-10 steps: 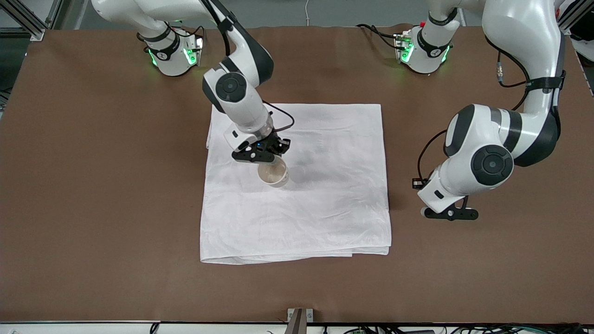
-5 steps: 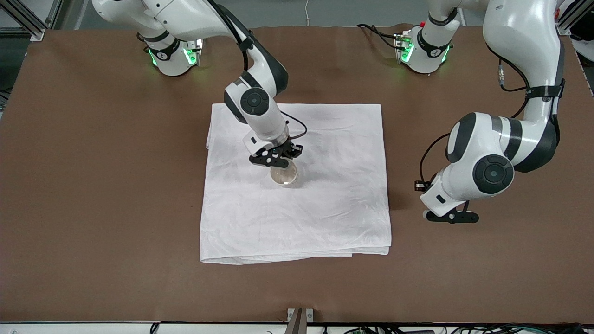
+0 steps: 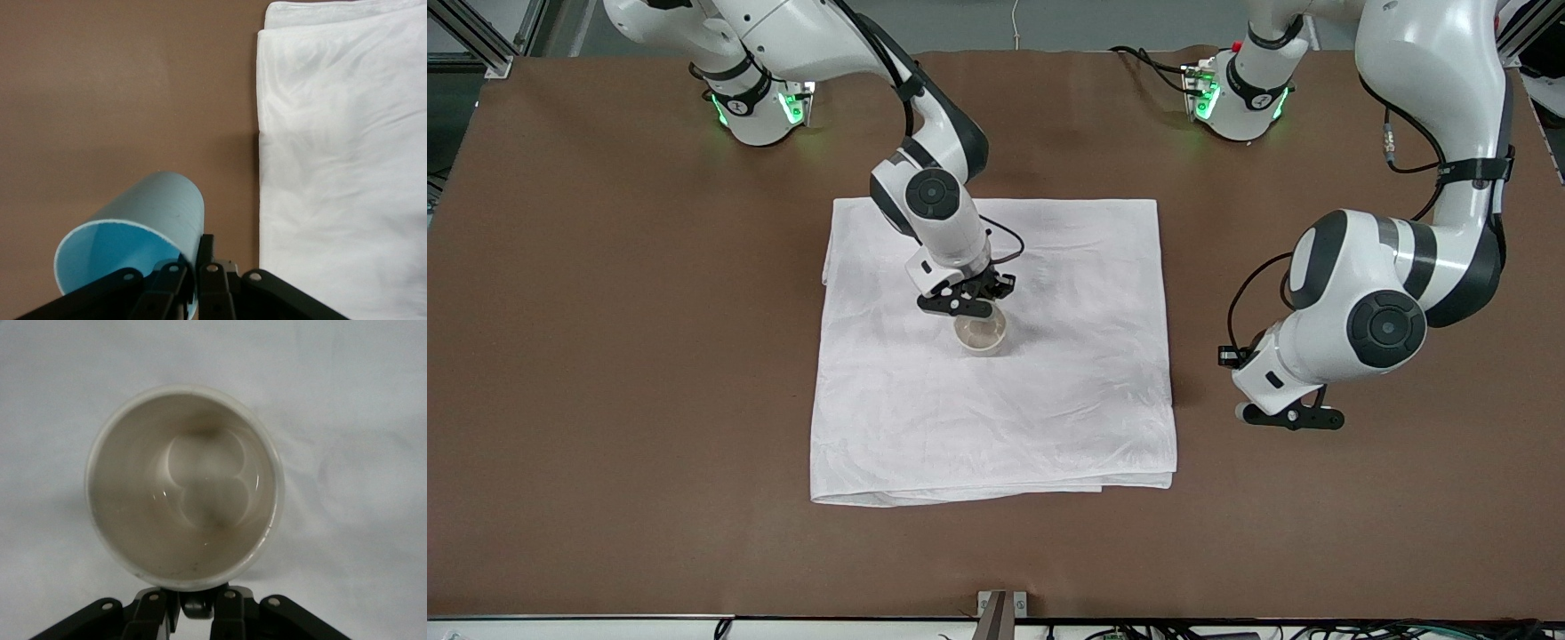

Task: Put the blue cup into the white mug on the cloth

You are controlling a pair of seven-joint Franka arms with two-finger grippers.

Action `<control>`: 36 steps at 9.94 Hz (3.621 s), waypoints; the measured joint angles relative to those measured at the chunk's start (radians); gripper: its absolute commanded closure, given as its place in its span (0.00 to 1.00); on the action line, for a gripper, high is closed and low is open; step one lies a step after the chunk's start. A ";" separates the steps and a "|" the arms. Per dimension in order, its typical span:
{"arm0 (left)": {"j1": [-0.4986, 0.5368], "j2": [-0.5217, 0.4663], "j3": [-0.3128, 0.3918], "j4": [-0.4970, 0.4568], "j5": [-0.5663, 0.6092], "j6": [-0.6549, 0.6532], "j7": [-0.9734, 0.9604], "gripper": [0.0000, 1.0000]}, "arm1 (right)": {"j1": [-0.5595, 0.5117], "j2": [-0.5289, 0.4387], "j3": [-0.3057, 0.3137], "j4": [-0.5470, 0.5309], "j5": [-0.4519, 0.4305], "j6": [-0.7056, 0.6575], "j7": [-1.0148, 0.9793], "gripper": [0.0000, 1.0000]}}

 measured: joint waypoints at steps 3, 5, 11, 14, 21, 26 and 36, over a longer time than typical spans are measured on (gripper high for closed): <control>-0.001 -0.007 0.000 0.000 -0.001 0.000 -0.002 1.00 | 0.000 0.007 -0.001 0.005 -0.011 0.000 0.000 0.01; -0.013 -0.011 -0.005 0.012 -0.001 0.000 -0.002 1.00 | 0.000 0.007 -0.002 0.007 -0.031 -0.001 0.000 0.00; -0.131 -0.011 -0.015 0.054 -0.005 0.000 -0.029 1.00 | -0.002 -0.124 -0.008 0.043 -0.036 -0.236 0.001 0.00; -0.235 0.013 -0.019 0.078 -0.021 0.000 -0.063 1.00 | -0.064 -0.363 -0.021 -0.009 -0.042 -0.390 -0.019 0.00; -0.493 0.197 -0.030 0.264 -0.038 0.002 -0.078 1.00 | -0.572 -0.633 -0.034 -0.034 -0.049 -0.696 -0.679 0.00; -0.574 0.198 -0.024 0.269 -0.037 0.032 -0.044 1.00 | -0.735 -0.674 -0.033 0.096 -0.048 -0.839 -0.880 0.00; -0.606 0.275 -0.018 0.270 0.016 0.160 -0.012 1.00 | -0.739 -0.661 -0.016 0.131 -0.048 -0.802 -0.879 0.00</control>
